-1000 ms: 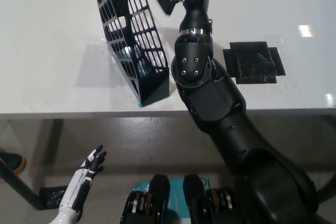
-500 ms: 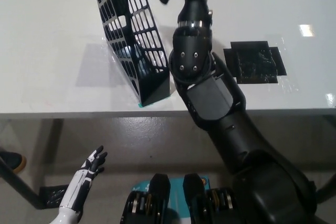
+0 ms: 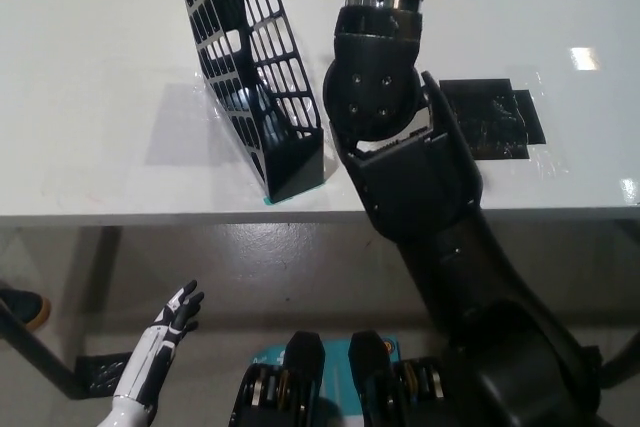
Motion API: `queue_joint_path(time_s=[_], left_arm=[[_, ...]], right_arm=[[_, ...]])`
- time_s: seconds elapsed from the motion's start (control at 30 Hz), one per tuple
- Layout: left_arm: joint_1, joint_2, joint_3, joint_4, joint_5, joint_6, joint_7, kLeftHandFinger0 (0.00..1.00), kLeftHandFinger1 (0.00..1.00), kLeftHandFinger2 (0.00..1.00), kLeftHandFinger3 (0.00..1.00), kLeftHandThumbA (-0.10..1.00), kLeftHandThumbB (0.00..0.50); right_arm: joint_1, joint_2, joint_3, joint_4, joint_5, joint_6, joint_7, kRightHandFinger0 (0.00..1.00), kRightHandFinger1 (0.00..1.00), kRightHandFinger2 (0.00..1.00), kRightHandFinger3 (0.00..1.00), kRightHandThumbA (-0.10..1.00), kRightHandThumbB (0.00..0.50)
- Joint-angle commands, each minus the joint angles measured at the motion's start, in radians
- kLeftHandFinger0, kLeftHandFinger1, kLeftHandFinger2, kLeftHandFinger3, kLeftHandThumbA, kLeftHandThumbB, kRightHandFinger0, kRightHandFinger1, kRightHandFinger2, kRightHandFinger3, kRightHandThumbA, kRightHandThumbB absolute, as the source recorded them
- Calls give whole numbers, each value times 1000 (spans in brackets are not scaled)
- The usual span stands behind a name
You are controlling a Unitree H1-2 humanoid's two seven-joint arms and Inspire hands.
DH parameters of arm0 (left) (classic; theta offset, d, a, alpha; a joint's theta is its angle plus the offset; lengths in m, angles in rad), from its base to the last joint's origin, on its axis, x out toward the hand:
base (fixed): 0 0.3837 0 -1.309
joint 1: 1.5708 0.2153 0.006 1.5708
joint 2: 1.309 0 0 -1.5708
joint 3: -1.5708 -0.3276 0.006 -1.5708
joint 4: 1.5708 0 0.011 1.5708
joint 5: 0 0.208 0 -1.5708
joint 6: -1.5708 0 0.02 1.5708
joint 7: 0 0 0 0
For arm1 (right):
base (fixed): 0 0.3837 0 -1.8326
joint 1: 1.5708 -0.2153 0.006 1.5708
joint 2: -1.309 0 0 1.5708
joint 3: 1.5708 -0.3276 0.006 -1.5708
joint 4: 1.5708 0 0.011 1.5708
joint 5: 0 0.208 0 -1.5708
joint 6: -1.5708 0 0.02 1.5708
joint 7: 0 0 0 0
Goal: A notebook is kept standing on the table on the right hand side and a black shelf is kept on the left hand side and the robot uses its right hand to grab the notebook and places it in the shelf
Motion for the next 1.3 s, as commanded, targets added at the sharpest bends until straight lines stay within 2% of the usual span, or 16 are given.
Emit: queue_joint_path(time_s=[0.0,0.17,0.3,0.37,0.47,0.57,0.73,1.0,1.03,1.07,1.1,1.13,1.17,1.2,1.23,1.27], left_arm=[[3,9,0,-7,-2,-42,1,1000,1000,1000,1000,1000,155],[4,16,-2,-32,-23,-9,-24,1000,1000,1000,1000,1000,94],[4,14,-7,-29,-11,-17,-17,1000,1000,1000,1000,1000,145],[5,15,-7,-26,-14,-24,-17,1000,1000,1000,1000,1000,152],[4,16,-7,-31,-18,-20,-19,1000,1000,1000,1000,1000,135],[4,16,-8,-33,-21,-14,-22,1000,1000,1000,1000,1000,148],[4,21,-10,-34,-14,-5,-22,1000,1000,1000,1000,1000,145],[3,23,-12,-34,-36,0,-37,1000,1000,1000,1000,1000,139],[3,26,-13,-35,-34,5,-40,1000,1000,1000,1000,1000,155],[4,26,-12,-41,-44,12,-48,1000,1000,1000,1000,1000,156],[3,28,-12,-44,-34,13,-44,1000,1000,1000,1000,1000,150],[3,31,-13,-41,-21,5,-40,1000,1000,1000,1000,1000,151],[5,30,-12,-43,-18,6,-37,1000,1000,1000,1000,1000,160],[8,28,-10,-47,-11,8,-29,1000,1000,1000,1000,1000,153],[10,26,-10,-52,-2,16,-23,1000,1000,1000,1000,1000,156],[11,24,-8,-53,-24,18,-34,1000,1000,1000,1000,1000,144]], right_arm=[[-35,18,16,19,-36,4,-3,0,166,623,767,-100,99],[-43,29,8,152,-20,-33,-34,0,162,625,778,-100,96],[-40,46,-3,230,15,-82,-32,0,117,593,762,-100,104],[-41,56,-4,272,16,-98,-42,0,58,563,700,-100,110],[-56,63,-11,338,27,-126,-55,0,62,570,685,-100,128],[-63,64,-9,385,26,-141,-61,0,58,571,677,-100,124],[-60,68,-24,433,61,-151,-44,0,176,705,794,-100,128],[-64,66,-45,510,115,-222,-12,0,221,752,804,-100,113],[-63,67,-43,514,107,-219,-27,23,276,793,843,-100,135],[-60,67,-44,514,113,-221,-18,317,536,904,905,12,165],[-58,65,-35,503,106,-208,-11,493,700,1000,1000,256,244],[-46,60,-10,471,80,-182,5,590,792,1000,1000,414,280],[-43,59,-1,465,73,-179,12,625,856,1000,1000,480,292],[-37,51,20,451,63,-174,41,807,1000,1000,1000,575,305],[-32,45,31,428,72,-146,86,1000,1000,1000,1000,671,334],[-23,43,36,402,89,-122,128,1000,1000,1000,1000,734,359]])
